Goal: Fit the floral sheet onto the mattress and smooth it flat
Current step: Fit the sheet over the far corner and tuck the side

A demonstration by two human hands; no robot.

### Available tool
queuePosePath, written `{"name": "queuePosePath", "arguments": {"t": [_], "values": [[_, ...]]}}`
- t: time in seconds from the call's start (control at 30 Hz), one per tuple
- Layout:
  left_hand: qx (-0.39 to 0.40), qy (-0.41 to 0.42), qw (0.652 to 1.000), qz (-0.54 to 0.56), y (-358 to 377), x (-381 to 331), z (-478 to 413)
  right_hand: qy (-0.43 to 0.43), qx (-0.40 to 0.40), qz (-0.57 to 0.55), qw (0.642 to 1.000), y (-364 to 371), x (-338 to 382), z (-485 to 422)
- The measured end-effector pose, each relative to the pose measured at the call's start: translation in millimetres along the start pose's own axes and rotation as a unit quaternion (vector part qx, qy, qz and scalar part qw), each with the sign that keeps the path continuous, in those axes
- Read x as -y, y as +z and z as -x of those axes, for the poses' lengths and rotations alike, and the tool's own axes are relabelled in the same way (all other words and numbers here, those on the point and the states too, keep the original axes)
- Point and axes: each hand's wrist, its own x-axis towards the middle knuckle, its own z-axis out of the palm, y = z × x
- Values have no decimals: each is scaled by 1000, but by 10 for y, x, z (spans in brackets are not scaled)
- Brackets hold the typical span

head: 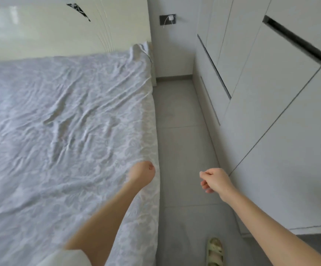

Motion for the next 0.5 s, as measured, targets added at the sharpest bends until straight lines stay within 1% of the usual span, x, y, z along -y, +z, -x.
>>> {"name": "queuePosePath", "arguments": {"t": [0.13, 0.23, 0.3, 0.5], "values": [[-10, -75, 997, 23, 79, -140, -590, 16, 50, -26, 998, 38, 189, -1029], [-25, -119, 992, 38, 166, -160, -1041, 29, 93, -26, 995, 163, 323, -1764], [-21, -148, 988, 34, 226, -161, -1304, 46, 124, -28, 991, 256, 405, -2200], [-34, -206, 977, 48, 377, -174, -2150, 108, 170, -52, 978, 558, 666, -3414]]}}
